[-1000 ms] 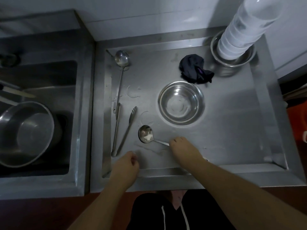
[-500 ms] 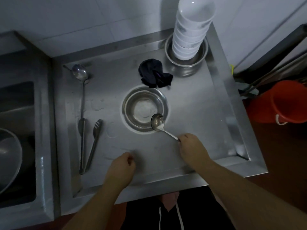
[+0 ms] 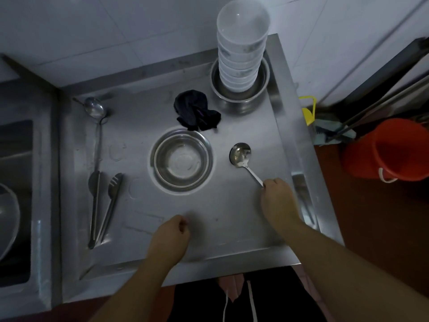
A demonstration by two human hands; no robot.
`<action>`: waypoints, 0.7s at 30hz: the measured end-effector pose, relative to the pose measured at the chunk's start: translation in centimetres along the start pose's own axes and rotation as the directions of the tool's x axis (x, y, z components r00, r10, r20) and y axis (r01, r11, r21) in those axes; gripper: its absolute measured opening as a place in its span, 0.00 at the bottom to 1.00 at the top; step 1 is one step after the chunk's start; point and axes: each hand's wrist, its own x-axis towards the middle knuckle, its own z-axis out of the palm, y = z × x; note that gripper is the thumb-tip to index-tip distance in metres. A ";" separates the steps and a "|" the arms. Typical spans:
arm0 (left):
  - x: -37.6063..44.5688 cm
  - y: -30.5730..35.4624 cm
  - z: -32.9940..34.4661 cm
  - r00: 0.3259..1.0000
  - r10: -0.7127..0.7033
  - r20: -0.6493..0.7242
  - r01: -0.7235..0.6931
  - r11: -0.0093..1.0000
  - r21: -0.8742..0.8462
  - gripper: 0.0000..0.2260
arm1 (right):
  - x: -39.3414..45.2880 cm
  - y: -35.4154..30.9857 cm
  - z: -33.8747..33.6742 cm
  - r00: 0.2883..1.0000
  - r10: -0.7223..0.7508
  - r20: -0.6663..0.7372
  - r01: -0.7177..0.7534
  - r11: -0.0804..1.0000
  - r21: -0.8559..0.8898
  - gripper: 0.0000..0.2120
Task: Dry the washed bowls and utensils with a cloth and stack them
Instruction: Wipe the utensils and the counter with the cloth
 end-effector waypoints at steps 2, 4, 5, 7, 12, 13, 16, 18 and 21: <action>-0.3 0.7 -0.1 1.000 -0.015 -0.010 0.015 1.000 -0.017 0.07 | 0.1 0.0 -1.0 1.000 0.002 0.017 -0.001 0.998 -0.057 0.04; -0.6 1.2 -0.5 1.000 -0.024 -0.013 0.024 0.999 -0.039 0.08 | 0.1 0.2 -1.6 0.999 -0.013 0.050 0.018 0.995 -0.094 0.07; -0.7 1.3 -0.7 0.999 -0.029 -0.019 0.028 0.998 -0.049 0.08 | 0.2 0.5 -1.7 0.998 -0.022 0.067 0.028 0.995 -0.092 0.07; -1.0 1.4 -1.2 0.998 -0.042 -0.037 0.039 0.997 -0.070 0.08 | 0.3 0.8 -1.9 0.995 -0.029 0.095 0.036 0.996 -0.083 0.09; -1.5 0.3 -2.6 0.996 -0.078 -0.053 0.072 0.992 -0.107 0.09 | 0.5 0.6 -2.3 0.991 -0.020 0.133 0.034 0.994 -0.103 0.10; -1.5 -0.2 -3.0 0.995 -0.088 -0.055 0.081 0.990 -0.114 0.09 | 0.5 0.3 -2.4 0.993 -0.024 0.120 0.037 0.993 -0.108 0.09; -1.0 -2.1 -4.7 0.992 -0.118 -0.051 0.110 0.985 -0.132 0.09 | 0.4 -2.2 -2.4 0.998 -0.063 0.031 0.066 0.991 -0.116 0.07; 0.0 -3.8 -6.0 0.988 -0.142 -0.054 0.131 0.978 -0.164 0.09 | 0.4 -4.9 -2.1 0.996 -0.084 0.012 0.085 0.994 -0.075 0.07; 2.4 -6.7 -8.5 0.987 -0.147 -0.062 0.133 0.973 -0.187 0.09 | 0.5 -10.4 -1.4 0.991 -0.117 0.058 0.115 0.992 0.046 0.05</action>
